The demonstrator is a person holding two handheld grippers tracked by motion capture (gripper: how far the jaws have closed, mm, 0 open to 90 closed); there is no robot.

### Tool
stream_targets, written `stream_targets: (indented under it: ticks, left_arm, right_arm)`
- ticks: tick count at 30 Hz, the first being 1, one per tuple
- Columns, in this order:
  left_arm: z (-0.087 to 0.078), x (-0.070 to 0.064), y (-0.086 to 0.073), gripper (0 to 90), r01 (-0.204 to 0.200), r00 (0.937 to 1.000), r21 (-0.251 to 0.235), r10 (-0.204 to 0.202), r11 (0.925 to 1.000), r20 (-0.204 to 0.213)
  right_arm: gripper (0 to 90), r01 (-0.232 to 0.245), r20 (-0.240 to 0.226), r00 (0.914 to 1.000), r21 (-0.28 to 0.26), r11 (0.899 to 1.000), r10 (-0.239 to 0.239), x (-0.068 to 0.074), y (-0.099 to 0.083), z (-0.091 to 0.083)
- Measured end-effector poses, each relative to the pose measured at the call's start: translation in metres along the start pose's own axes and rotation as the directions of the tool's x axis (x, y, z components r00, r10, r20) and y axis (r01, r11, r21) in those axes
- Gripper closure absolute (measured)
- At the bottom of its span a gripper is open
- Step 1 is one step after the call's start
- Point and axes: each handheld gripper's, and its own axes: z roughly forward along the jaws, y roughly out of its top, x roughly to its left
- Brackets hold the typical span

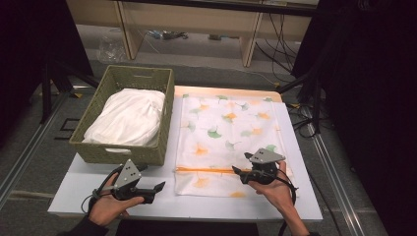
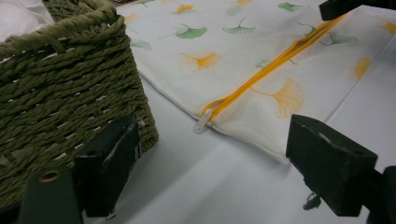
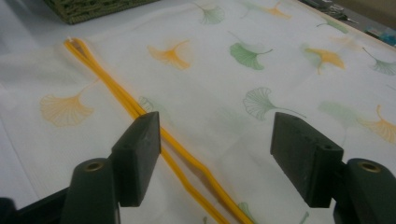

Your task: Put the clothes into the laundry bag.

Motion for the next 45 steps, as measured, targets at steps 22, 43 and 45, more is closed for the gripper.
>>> stream_targets:
  ticks: [22,43,45]
  left_arm:
    - [-0.003,0.001,-0.001,17.7,-0.004,1.0000,0.009,0.004,1.0000,-0.007]
    - [0.000,0.016,0.031,19.3,0.017,0.9998,0.040,-0.017,0.9991,0.014]
    - [-0.002,0.020,0.039,19.4,0.025,0.9997,0.039,-0.025,0.9989,0.003]
  right_arm:
    - [31.7,0.110,-0.037,0.9939,0.245,0.963,-0.104,-0.019,-0.002,0.049]
    - [85.8,0.042,-0.063,0.9977,0.263,0.964,-0.027,-0.048,0.014,0.073]
    - [86.5,0.075,-0.067,0.9960,0.273,0.959,-0.059,-0.048,0.017,0.070]
